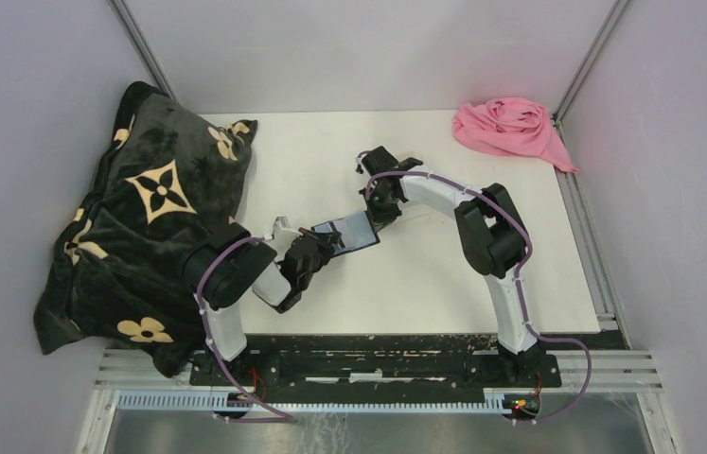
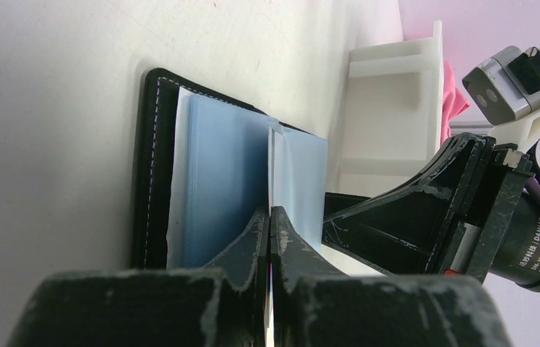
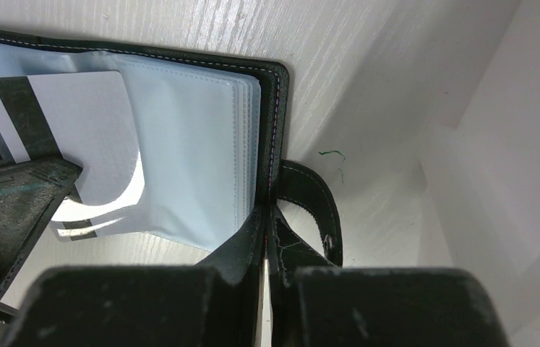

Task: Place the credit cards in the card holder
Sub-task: Insert the credit card into the card holder.

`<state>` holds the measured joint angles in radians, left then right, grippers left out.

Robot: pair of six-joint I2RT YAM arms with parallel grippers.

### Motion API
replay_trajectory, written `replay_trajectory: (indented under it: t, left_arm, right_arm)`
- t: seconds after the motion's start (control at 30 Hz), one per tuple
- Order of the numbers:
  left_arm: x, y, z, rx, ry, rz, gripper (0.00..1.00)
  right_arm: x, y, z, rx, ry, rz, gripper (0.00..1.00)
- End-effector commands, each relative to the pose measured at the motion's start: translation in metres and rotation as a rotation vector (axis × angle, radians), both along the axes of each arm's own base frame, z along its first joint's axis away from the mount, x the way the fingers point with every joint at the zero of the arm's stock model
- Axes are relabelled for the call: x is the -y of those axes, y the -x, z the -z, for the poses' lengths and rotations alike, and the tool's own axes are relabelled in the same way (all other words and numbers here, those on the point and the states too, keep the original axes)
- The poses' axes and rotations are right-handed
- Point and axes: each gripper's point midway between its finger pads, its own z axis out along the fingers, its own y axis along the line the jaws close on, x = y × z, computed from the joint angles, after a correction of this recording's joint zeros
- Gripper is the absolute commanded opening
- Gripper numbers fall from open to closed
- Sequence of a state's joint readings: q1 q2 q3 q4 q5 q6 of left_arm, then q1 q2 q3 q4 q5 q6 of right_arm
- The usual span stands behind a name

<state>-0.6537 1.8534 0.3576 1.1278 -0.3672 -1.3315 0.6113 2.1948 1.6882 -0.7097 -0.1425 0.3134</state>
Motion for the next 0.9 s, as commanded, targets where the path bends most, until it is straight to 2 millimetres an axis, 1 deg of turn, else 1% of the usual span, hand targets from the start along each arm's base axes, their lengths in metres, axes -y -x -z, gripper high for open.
replay_trajectory:
  t: [0.0,0.17,0.27,0.47,0.8,0.87]
  left_arm:
    - [0.005,0.019,0.029,-0.102,-0.038,0.031,0.03]
    - [0.008,0.030,0.036,-0.148,-0.021,0.018,0.03]
    - [0.008,0.033,0.039,-0.166,-0.023,0.007,0.03]
    - [0.008,0.033,0.039,-0.171,-0.032,0.008,0.03]
    - [0.022,0.027,0.044,-0.197,-0.075,0.055,0.03]
    - [0.024,0.026,0.043,-0.201,-0.088,0.066,0.05]
  right_arm:
    - [-0.003,0.013,0.024,-0.048,0.018,-0.013,0.06]
    - [-0.004,0.013,0.025,-0.047,0.016,-0.014,0.06]
    - [-0.003,0.013,0.026,-0.050,0.018,-0.012,0.06]
    - [-0.003,0.014,0.026,-0.050,0.020,-0.015,0.06]
    - [-0.005,0.016,0.025,-0.052,0.021,-0.022,0.06]
    - [-0.006,0.016,0.025,-0.053,0.020,-0.024,0.06]
